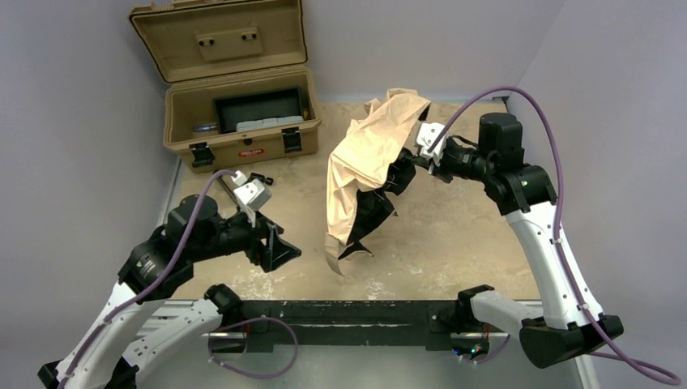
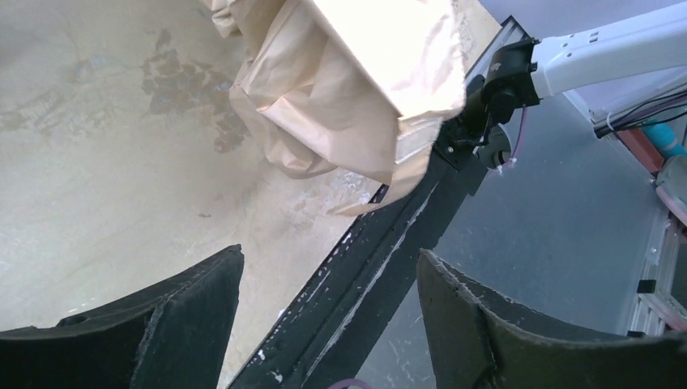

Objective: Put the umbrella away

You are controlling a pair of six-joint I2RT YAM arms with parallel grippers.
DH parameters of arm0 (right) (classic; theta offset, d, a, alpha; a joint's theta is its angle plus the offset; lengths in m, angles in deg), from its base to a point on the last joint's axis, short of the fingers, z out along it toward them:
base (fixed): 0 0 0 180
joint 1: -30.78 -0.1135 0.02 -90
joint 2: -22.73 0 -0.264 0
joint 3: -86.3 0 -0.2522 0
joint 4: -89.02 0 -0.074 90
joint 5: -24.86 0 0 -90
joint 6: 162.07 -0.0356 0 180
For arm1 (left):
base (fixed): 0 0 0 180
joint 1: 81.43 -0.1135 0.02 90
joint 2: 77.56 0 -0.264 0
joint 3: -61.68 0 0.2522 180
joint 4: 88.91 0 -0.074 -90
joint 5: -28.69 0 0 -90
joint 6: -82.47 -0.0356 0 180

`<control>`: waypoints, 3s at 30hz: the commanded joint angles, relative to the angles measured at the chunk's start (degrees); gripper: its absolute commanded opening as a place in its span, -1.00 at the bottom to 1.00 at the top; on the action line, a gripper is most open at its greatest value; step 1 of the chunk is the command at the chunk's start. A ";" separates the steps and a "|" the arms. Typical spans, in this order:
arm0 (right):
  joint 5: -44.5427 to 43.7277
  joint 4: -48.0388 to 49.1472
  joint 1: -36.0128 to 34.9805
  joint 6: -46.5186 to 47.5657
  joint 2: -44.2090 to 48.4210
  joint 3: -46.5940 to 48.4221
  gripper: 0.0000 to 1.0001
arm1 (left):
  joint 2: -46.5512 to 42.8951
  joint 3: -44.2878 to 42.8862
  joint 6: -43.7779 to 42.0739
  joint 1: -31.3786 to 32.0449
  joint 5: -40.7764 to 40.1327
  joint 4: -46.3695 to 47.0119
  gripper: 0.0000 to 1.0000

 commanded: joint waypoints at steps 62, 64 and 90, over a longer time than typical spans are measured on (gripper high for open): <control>10.18 5.09 -7.32 23.21 0.25 -15.15 -1.00 | 5.41 15.85 12.48 -0.74 -2.72 42.28 0.67; 10.30 9.43 -7.28 22.73 -0.54 -18.76 -1.00 | 3.12 17.32 12.49 -0.73 -4.12 39.36 0.67; -5.47 6.63 -3.90 24.28 -29.33 -21.67 0.04 | -17.79 30.62 19.03 -0.78 -9.44 29.04 0.67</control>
